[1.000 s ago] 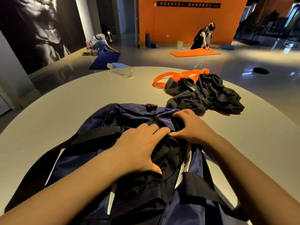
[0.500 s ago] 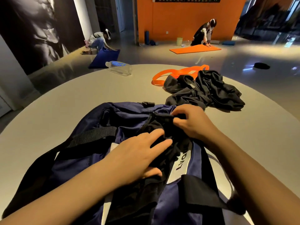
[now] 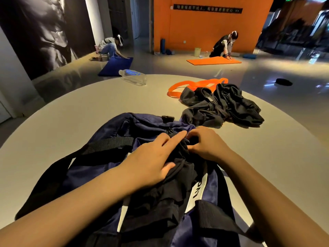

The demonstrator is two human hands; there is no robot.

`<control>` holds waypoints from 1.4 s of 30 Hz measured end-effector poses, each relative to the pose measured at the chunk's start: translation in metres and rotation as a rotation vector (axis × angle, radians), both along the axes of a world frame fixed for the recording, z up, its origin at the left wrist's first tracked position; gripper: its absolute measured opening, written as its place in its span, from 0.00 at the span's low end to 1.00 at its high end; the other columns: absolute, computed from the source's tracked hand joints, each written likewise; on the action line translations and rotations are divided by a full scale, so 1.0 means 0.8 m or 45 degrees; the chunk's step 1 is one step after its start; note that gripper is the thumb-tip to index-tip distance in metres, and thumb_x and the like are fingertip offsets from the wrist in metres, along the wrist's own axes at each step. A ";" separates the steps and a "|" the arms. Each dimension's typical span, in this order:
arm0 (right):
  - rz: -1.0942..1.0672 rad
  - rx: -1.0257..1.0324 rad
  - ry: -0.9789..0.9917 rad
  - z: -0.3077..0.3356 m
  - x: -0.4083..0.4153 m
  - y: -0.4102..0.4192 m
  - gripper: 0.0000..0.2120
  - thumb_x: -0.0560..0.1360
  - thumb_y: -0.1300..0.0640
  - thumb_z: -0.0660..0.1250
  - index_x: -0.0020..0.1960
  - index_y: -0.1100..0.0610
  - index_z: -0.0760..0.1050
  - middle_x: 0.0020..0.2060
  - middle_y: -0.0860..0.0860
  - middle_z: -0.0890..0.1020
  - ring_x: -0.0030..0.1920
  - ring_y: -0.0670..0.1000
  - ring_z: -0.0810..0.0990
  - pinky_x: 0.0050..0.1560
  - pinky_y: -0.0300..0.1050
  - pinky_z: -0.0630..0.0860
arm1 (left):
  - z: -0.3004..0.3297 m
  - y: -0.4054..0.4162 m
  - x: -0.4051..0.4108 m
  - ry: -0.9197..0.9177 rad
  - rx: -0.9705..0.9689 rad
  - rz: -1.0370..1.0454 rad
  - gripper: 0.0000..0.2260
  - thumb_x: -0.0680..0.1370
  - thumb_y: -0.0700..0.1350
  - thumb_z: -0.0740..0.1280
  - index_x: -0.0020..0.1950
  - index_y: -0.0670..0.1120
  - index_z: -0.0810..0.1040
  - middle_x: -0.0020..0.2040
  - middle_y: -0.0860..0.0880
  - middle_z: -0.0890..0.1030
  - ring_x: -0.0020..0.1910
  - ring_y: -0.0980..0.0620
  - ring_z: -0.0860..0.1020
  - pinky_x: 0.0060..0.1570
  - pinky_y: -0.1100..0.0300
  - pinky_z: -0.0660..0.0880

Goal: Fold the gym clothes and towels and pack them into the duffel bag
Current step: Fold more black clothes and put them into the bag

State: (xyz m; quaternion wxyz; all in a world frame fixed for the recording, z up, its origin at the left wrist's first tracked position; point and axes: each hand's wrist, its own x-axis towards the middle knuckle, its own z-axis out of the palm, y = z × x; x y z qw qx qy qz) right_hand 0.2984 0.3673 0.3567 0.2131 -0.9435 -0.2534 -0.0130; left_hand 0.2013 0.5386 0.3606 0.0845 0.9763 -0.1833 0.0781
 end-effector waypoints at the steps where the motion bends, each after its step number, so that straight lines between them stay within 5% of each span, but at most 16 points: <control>1: -0.002 0.012 -0.005 -0.002 0.002 0.001 0.09 0.71 0.52 0.70 0.44 0.59 0.80 0.42 0.56 0.79 0.44 0.57 0.77 0.44 0.52 0.74 | 0.005 -0.004 0.007 -0.025 -0.009 0.028 0.30 0.82 0.53 0.58 0.78 0.59 0.43 0.63 0.50 0.69 0.52 0.49 0.74 0.49 0.59 0.71; 6: -0.006 0.104 0.036 -0.003 0.005 -0.005 0.04 0.72 0.55 0.70 0.41 0.56 0.80 0.41 0.55 0.80 0.43 0.55 0.78 0.44 0.51 0.74 | 0.017 -0.018 0.027 -0.157 0.269 0.185 0.14 0.82 0.45 0.58 0.68 0.52 0.66 0.58 0.49 0.71 0.48 0.46 0.75 0.34 0.58 0.62; 11: -0.005 0.158 0.111 0.004 0.014 -0.010 0.06 0.74 0.56 0.69 0.44 0.59 0.80 0.42 0.56 0.81 0.44 0.55 0.78 0.46 0.50 0.74 | 0.013 0.012 -0.006 -0.362 0.295 -0.118 0.04 0.70 0.42 0.63 0.39 0.50 0.76 0.34 0.51 0.71 0.25 0.51 0.70 0.23 0.64 0.45; 13: -0.025 0.239 0.164 0.009 0.018 -0.008 0.09 0.74 0.57 0.69 0.43 0.63 0.79 0.40 0.59 0.81 0.42 0.56 0.79 0.42 0.48 0.72 | 0.009 0.021 -0.019 -0.262 0.265 -0.107 0.04 0.71 0.41 0.65 0.42 0.50 0.76 0.35 0.52 0.73 0.27 0.51 0.73 0.18 0.61 0.55; 15: -0.027 0.301 0.216 0.019 0.015 -0.006 0.11 0.74 0.57 0.69 0.43 0.67 0.77 0.39 0.62 0.78 0.38 0.55 0.74 0.39 0.46 0.66 | 0.019 0.014 -0.026 -0.102 0.054 0.014 0.06 0.77 0.43 0.67 0.53 0.50 0.73 0.42 0.51 0.75 0.37 0.48 0.77 0.29 0.51 0.72; 18: -0.040 0.359 0.283 0.036 0.008 -0.003 0.14 0.74 0.56 0.69 0.41 0.68 0.75 0.33 0.57 0.74 0.35 0.50 0.71 0.38 0.44 0.64 | 0.019 -0.013 -0.019 -0.044 -0.210 0.266 0.13 0.80 0.52 0.62 0.58 0.48 0.63 0.46 0.51 0.75 0.44 0.48 0.75 0.41 0.58 0.66; 20: -0.059 0.400 0.329 0.044 0.002 -0.004 0.13 0.74 0.56 0.69 0.41 0.67 0.75 0.32 0.55 0.74 0.34 0.50 0.71 0.38 0.43 0.65 | 0.006 -0.038 -0.017 0.021 -0.233 0.285 0.17 0.80 0.52 0.62 0.63 0.46 0.62 0.59 0.47 0.73 0.58 0.46 0.73 0.47 0.59 0.63; 23: -0.095 0.368 0.321 0.062 -0.007 -0.016 0.09 0.74 0.57 0.69 0.43 0.64 0.79 0.37 0.57 0.79 0.38 0.53 0.75 0.41 0.44 0.67 | -0.020 -0.051 -0.020 0.210 -0.108 0.183 0.32 0.79 0.46 0.62 0.77 0.49 0.46 0.74 0.46 0.53 0.70 0.45 0.62 0.63 0.56 0.63; 26: -0.142 0.307 0.225 0.085 -0.008 -0.037 0.07 0.74 0.60 0.69 0.37 0.54 0.79 0.36 0.51 0.80 0.37 0.47 0.76 0.37 0.40 0.69 | -0.027 -0.045 -0.016 0.290 0.057 0.086 0.40 0.78 0.43 0.62 0.77 0.56 0.36 0.78 0.47 0.43 0.64 0.41 0.68 0.55 0.56 0.67; 30: -0.140 0.198 0.204 0.087 -0.010 -0.049 0.12 0.74 0.60 0.69 0.34 0.47 0.75 0.34 0.46 0.78 0.36 0.44 0.74 0.35 0.38 0.68 | -0.023 -0.039 -0.011 0.280 -0.045 0.025 0.41 0.76 0.44 0.66 0.77 0.58 0.39 0.77 0.48 0.55 0.60 0.42 0.72 0.54 0.54 0.70; 36: -0.122 0.213 0.210 0.080 -0.009 -0.047 0.08 0.75 0.58 0.68 0.39 0.48 0.76 0.38 0.49 0.79 0.41 0.48 0.76 0.42 0.42 0.70 | -0.017 -0.038 -0.021 -0.010 -0.536 0.225 0.23 0.74 0.62 0.66 0.60 0.50 0.61 0.54 0.51 0.78 0.52 0.50 0.78 0.50 0.54 0.74; 38: -0.124 0.215 0.216 0.081 -0.010 -0.045 0.08 0.75 0.58 0.68 0.38 0.49 0.76 0.37 0.48 0.79 0.40 0.47 0.75 0.40 0.41 0.70 | -0.018 -0.038 -0.022 -0.017 -0.496 0.214 0.21 0.75 0.63 0.63 0.59 0.51 0.63 0.52 0.53 0.78 0.50 0.52 0.77 0.46 0.59 0.71; 40: -0.129 0.222 0.231 0.083 -0.012 -0.044 0.09 0.75 0.58 0.68 0.37 0.49 0.76 0.37 0.48 0.79 0.39 0.47 0.75 0.40 0.41 0.70 | -0.022 -0.039 -0.022 0.073 -0.457 0.092 0.24 0.77 0.60 0.62 0.70 0.52 0.63 0.65 0.53 0.73 0.63 0.55 0.71 0.55 0.68 0.65; 42: -0.139 0.229 0.256 0.084 -0.013 -0.044 0.09 0.75 0.58 0.68 0.37 0.50 0.76 0.37 0.50 0.79 0.39 0.48 0.76 0.40 0.42 0.70 | -0.025 -0.039 -0.019 0.207 -0.366 -0.086 0.31 0.80 0.54 0.61 0.78 0.53 0.50 0.78 0.56 0.53 0.76 0.57 0.52 0.70 0.70 0.49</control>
